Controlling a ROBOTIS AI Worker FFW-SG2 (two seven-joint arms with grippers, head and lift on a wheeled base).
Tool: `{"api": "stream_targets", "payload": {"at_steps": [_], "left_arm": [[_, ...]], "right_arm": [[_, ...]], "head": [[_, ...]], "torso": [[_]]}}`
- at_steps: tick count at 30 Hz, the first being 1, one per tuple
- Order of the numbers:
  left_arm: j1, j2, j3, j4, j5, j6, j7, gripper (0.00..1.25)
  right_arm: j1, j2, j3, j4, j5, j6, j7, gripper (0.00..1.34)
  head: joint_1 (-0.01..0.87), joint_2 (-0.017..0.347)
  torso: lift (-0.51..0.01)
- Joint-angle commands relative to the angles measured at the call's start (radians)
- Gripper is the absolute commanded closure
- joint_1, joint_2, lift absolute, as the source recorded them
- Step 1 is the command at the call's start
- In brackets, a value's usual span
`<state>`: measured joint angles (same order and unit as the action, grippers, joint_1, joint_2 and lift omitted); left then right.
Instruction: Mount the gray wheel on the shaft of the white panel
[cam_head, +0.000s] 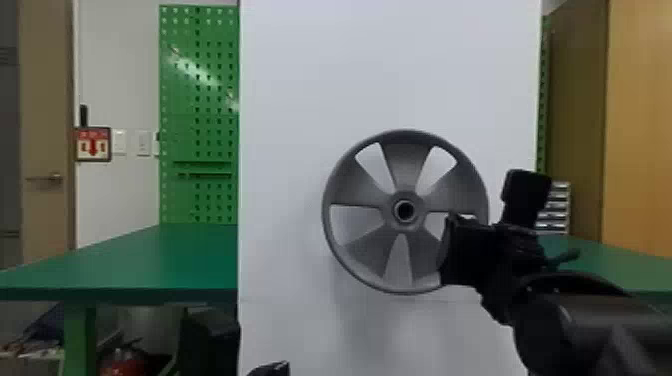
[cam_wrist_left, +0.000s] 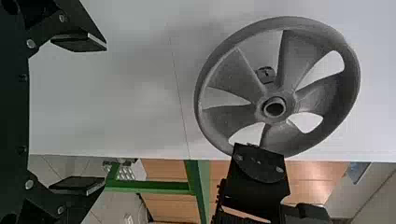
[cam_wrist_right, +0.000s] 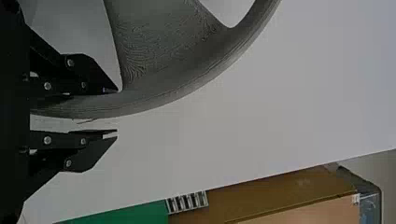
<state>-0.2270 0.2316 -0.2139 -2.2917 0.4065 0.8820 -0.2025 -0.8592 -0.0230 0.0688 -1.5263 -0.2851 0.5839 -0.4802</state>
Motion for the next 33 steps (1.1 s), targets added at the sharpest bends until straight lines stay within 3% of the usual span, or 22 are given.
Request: {"api": "stream_targets", "payload": {"at_steps": [1, 10, 16, 33], "left_arm": [[0.0, 0.0, -0.001, 0.0, 0.0, 0.0, 0.0, 0.25], [0.0, 0.0, -0.001, 0.0, 0.0, 0.0, 0.0, 0.26], [0.0, 0.0, -0.001, 0.0, 0.0, 0.0, 0.0, 0.26], [-0.002, 0.0, 0.001, 0.0, 0.002, 0.0, 0.0, 0.26]], "right_arm": [[0.002, -0.002, -0.001, 0.002, 0.001, -0.009, 0.0, 0.77], [0.005, -0.003, 0.002, 0.006, 0.004, -0.024, 0.003, 0.02], [-0.001, -0.005, -0.011, 0.017, 0.012, -0.003, 0.055, 0.0], [-0.001, -0.005, -0.012, 0.017, 0.03, -0.004, 0.078, 0.0]], "head": [[0.038, 0.04], [0.038, 0.04], [0.038, 0.04], [0.038, 0.04]], "torso": [[-0.51], [-0.51], [-0.51], [-0.51]]}}
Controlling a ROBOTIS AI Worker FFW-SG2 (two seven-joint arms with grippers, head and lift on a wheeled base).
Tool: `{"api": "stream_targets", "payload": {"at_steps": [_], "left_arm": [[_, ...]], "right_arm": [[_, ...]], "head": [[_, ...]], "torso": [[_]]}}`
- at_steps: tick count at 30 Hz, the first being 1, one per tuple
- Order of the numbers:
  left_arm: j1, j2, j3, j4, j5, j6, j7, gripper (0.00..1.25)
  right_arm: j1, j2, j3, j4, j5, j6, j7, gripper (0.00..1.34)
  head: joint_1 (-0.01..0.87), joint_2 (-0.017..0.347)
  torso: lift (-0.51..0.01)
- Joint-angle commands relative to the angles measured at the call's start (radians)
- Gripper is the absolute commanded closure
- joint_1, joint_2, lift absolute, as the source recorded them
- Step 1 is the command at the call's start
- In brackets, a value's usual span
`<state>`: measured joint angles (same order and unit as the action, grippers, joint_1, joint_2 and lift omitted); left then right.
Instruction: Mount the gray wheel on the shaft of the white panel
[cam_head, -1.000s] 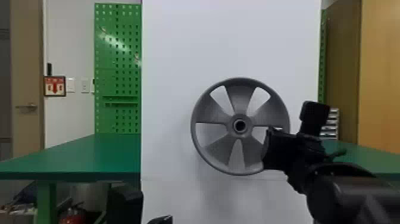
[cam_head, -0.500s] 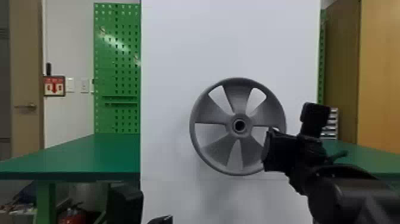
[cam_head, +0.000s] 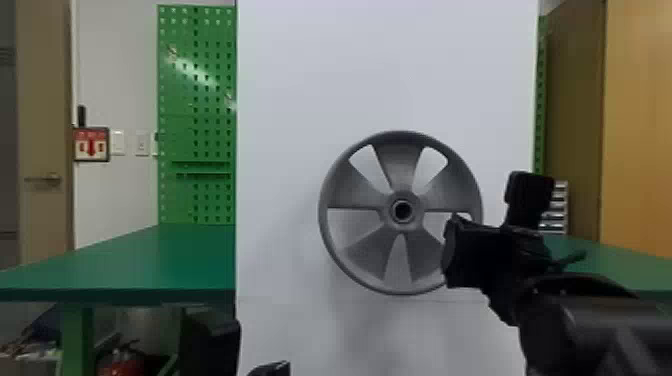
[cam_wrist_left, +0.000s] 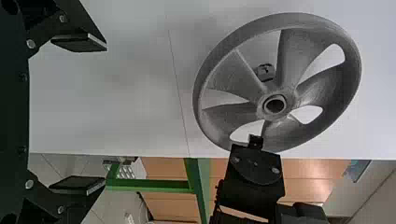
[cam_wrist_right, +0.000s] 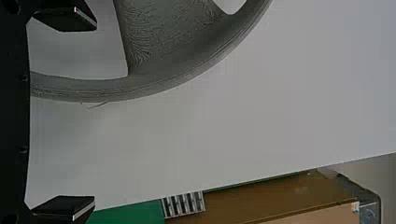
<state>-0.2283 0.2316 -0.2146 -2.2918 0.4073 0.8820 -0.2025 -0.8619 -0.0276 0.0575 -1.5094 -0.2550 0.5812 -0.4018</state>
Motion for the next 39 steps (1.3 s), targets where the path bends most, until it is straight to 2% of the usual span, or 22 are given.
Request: {"api": "stream_targets", "payload": {"at_steps": [1, 5, 10, 17, 25, 32, 39], "left_arm": [[0.0, 0.0, 0.001, 0.0, 0.001, 0.0, 0.0, 0.25], [0.0, 0.0, 0.001, 0.0, 0.001, 0.0, 0.0, 0.26], [0.001, 0.0, 0.006, 0.0, 0.001, -0.002, 0.0, 0.26], [0.015, 0.0, 0.02, -0.002, 0.007, -0.014, 0.0, 0.26], [0.02, -0.002, 0.027, -0.002, 0.011, -0.017, 0.0, 0.26], [0.029, -0.005, 0.04, -0.002, 0.019, -0.017, 0.0, 0.26], [0.038, -0.02, 0.05, -0.002, 0.019, -0.018, 0.0, 0.26]], "right_arm": [[0.001, 0.0, 0.001, 0.0, 0.0, -0.001, 0.0, 0.0], [0.01, 0.0, 0.005, -0.011, -0.001, -0.004, 0.001, 0.0], [0.057, 0.003, 0.024, -0.091, 0.022, -0.001, 0.0, 0.0], [0.184, 0.005, 0.059, -0.238, 0.062, 0.003, 0.0, 0.0], [0.294, 0.008, 0.073, -0.334, 0.079, 0.003, 0.0, 0.0], [0.425, -0.003, 0.068, -0.411, 0.092, -0.003, 0.003, 0.0], [0.586, 0.0, 0.039, -0.465, 0.115, -0.08, 0.084, 0.0]], "head": [[0.038, 0.04], [0.038, 0.04], [0.038, 0.04], [0.038, 0.04], [0.038, 0.04], [0.038, 0.04], [0.038, 0.04]], "torso": [[-0.51], [-0.51], [-0.51], [-0.51], [-0.51], [-0.51], [-0.51]]}}
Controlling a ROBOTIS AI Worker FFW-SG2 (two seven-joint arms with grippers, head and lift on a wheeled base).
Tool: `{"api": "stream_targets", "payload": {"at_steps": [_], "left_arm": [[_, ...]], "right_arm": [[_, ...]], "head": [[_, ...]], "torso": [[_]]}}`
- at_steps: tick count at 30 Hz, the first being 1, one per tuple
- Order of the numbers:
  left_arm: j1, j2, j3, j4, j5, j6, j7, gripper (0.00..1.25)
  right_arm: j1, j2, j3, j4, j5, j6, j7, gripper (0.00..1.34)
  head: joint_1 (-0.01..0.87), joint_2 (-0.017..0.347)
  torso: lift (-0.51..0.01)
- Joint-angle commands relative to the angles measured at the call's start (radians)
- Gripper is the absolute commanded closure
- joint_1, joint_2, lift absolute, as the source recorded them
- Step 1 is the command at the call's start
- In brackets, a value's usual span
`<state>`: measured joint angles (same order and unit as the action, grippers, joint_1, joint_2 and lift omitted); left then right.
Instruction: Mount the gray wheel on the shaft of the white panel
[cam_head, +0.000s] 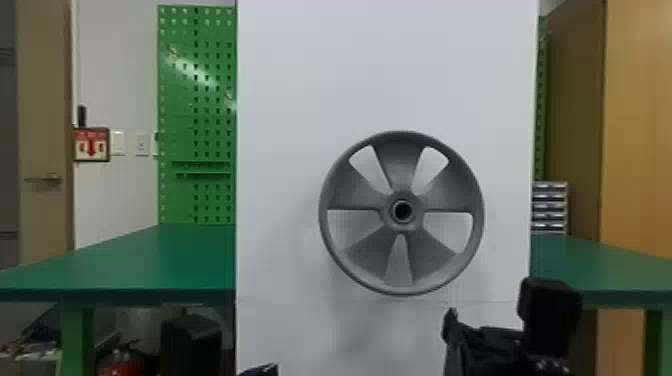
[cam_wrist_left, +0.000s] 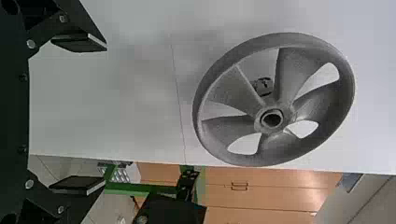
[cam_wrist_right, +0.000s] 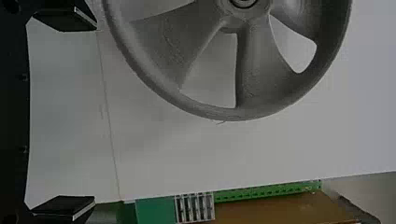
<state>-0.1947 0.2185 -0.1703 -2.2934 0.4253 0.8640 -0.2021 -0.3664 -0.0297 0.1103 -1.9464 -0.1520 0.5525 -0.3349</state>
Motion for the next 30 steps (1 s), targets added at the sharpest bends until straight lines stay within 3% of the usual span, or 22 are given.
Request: {"api": "stream_targets", "payload": {"at_steps": [1, 11, 19, 22, 27, 30], "left_arm": [[0.004, -0.007, 0.008, -0.001, 0.001, 0.0, 0.0, 0.26], [0.009, -0.016, 0.015, -0.001, 0.0, -0.008, 0.0, 0.26], [0.011, -0.018, 0.014, -0.001, 0.0, -0.013, 0.0, 0.26], [0.011, -0.018, 0.014, -0.001, -0.005, -0.013, 0.0, 0.26], [0.017, -0.018, 0.015, -0.001, -0.008, -0.025, 0.0, 0.26], [0.018, -0.018, 0.015, -0.001, -0.008, -0.025, 0.0, 0.26]], "right_arm": [[0.113, 0.002, -0.017, -0.036, 0.011, -0.068, 0.019, 0.01], [0.282, -0.007, -0.046, -0.077, 0.017, -0.177, 0.053, 0.03], [0.353, -0.015, -0.04, -0.066, 0.108, -0.253, 0.102, 0.04], [0.388, -0.015, -0.05, -0.034, 0.112, -0.292, 0.132, 0.05], [0.42, -0.012, -0.086, 0.078, 0.112, -0.414, 0.252, 0.05], [0.434, -0.012, -0.089, 0.115, 0.118, -0.442, 0.274, 0.05]], "head": [[0.038, 0.04], [0.038, 0.04], [0.038, 0.04], [0.038, 0.04], [0.038, 0.04], [0.038, 0.04]], "torso": [[-0.51], [-0.51], [-0.51], [-0.51], [-0.51], [-0.51]]}}
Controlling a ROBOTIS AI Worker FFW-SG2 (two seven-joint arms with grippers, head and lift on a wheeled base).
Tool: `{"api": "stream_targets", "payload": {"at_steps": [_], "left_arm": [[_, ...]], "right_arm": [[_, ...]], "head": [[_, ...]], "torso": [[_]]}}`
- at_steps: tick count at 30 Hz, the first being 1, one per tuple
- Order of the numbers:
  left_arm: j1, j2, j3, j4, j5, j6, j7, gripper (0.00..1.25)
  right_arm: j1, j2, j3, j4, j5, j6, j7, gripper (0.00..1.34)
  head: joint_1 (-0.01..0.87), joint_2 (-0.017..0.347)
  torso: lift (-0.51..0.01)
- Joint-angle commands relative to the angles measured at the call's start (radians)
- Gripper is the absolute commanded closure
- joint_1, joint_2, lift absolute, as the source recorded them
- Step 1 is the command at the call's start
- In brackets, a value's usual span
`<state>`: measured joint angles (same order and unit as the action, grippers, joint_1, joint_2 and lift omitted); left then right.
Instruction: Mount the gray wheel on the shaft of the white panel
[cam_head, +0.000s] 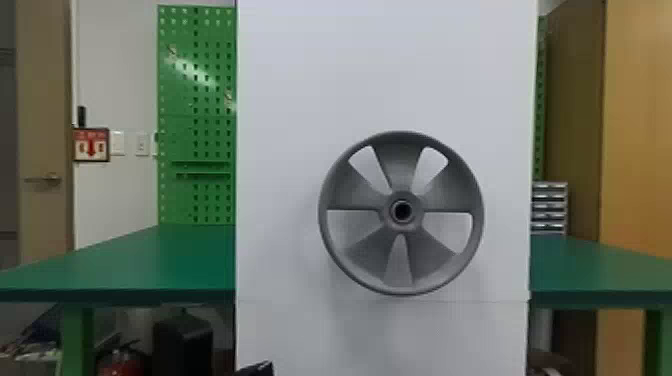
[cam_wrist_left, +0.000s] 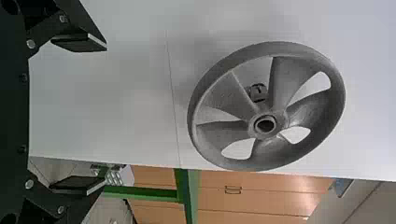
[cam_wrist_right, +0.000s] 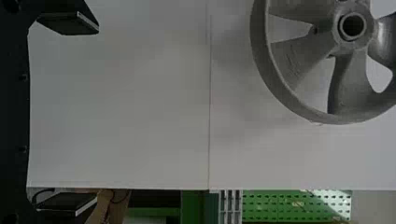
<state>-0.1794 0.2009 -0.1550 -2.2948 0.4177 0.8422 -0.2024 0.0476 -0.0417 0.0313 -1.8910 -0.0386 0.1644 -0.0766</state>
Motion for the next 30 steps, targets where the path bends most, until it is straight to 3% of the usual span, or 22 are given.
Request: {"api": "stream_targets", "payload": {"at_steps": [1, 8, 18, 21, 26, 30], "left_arm": [[0.003, 0.0, 0.0, 0.0, 0.0, -0.003, 0.0, 0.26], [0.012, -0.009, 0.005, 0.002, 0.0, -0.009, 0.0, 0.26], [0.009, -0.009, 0.002, 0.002, 0.0, -0.009, -0.002, 0.26], [0.014, -0.009, 0.008, 0.002, 0.004, -0.009, -0.005, 0.26], [0.02, -0.011, 0.009, 0.003, 0.01, -0.009, -0.006, 0.26], [0.028, -0.018, 0.014, 0.003, 0.009, -0.009, -0.006, 0.26]], "right_arm": [[0.026, 0.0, -0.011, 0.07, 0.006, -0.062, 0.02, 0.05], [0.041, -0.006, -0.019, 0.17, -0.018, -0.166, 0.032, 0.06], [0.018, -0.063, 0.022, 0.265, -0.053, -0.249, 0.043, 0.08], [0.009, -0.063, 0.032, 0.282, -0.053, -0.263, 0.043, 0.07], [0.014, -0.04, 0.022, 0.319, -0.046, -0.286, 0.043, 0.07], [0.014, -0.052, 0.035, 0.342, -0.049, -0.292, 0.044, 0.07]], "head": [[0.038, 0.04], [0.038, 0.04], [0.038, 0.04], [0.038, 0.04], [0.038, 0.04], [0.038, 0.04]], "torso": [[-0.51], [-0.51], [-0.51], [-0.51], [-0.51], [-0.51]]}}
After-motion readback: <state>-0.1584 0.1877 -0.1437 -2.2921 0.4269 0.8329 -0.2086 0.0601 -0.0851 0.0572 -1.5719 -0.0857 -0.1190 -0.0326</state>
